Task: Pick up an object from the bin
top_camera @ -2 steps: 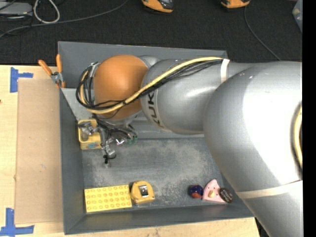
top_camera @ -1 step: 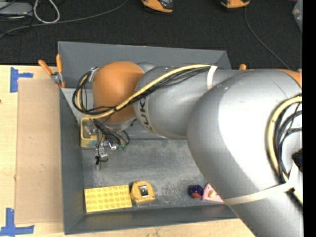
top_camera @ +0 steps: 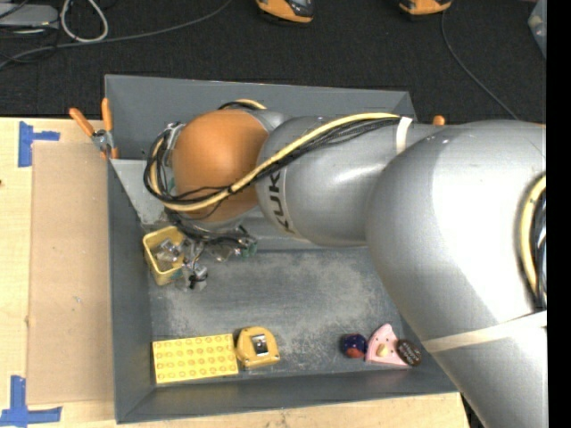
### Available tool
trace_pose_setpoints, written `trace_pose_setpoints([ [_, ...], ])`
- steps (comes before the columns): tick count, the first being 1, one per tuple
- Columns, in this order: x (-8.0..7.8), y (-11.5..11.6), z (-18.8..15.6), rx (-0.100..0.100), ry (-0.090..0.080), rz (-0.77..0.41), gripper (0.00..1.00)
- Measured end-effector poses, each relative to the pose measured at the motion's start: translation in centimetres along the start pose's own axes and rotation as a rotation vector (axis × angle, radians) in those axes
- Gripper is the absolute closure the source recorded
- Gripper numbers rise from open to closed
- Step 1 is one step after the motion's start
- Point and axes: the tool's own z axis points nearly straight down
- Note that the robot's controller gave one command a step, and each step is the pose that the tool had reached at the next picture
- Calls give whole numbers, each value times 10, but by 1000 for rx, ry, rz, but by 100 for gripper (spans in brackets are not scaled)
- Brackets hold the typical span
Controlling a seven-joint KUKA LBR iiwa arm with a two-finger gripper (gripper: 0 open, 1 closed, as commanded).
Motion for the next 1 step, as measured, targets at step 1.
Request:
trace_pose_setpoints([
  [1, 0, 0, 0, -1, 0, 3, 100],
])
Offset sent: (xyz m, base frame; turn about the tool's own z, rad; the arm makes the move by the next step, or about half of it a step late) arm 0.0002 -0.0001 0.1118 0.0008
